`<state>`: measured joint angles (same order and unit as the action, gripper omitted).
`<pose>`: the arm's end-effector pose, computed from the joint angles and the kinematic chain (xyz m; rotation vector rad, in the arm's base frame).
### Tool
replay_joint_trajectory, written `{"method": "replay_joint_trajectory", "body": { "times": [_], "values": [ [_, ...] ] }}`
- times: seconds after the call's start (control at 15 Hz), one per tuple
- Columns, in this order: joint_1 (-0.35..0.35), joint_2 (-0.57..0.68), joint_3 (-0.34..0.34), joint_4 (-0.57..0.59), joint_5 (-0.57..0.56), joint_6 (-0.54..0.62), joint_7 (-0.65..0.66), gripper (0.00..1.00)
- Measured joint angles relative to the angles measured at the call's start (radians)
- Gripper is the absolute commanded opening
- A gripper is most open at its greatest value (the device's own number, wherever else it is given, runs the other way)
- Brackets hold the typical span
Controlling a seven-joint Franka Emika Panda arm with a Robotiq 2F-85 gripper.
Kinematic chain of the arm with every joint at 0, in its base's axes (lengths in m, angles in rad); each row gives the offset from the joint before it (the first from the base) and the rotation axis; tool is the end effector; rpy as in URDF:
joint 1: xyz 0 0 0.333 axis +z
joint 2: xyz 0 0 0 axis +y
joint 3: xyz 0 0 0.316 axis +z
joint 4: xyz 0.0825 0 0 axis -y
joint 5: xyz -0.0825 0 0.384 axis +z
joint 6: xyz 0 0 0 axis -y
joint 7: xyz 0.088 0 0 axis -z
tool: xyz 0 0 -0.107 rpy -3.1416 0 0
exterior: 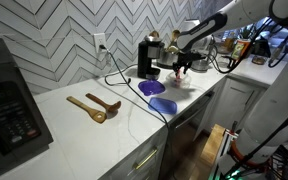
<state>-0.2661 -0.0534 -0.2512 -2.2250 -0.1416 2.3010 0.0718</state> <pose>0.4590 -0.2655 0.4084 2.9193 -0.7483 0.1559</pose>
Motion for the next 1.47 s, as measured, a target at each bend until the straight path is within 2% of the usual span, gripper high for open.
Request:
{"method": "replay_joint_trajectory", "body": {
  "times": [0.33, 0.73, 0.8, 1.0, 1.07, 1.13, 1.27, 1.47],
  "values": [
    [0.000, 0.038, -0.009, 0.000, 0.061, 0.079, -0.001, 0.64],
    [0.000, 0.057, -0.012, 0.001, 0.080, 0.097, -0.002, 0.66],
    [0.000, 0.059, -0.013, 0.001, 0.080, 0.097, -0.002, 0.63],
    [-0.001, 0.061, -0.015, 0.001, 0.080, 0.097, -0.002, 0.38],
    [-0.001, 0.063, -0.016, 0.001, 0.080, 0.097, -0.002, 0.33],
    [-0.001, 0.064, -0.016, 0.001, 0.080, 0.097, -0.002, 0.34],
    [-0.001, 0.068, -0.017, 0.001, 0.079, 0.097, -0.002, 0.60],
    [-0.003, 0.073, -0.017, 0.002, 0.079, 0.097, -0.002, 0.80]
  ]
}}
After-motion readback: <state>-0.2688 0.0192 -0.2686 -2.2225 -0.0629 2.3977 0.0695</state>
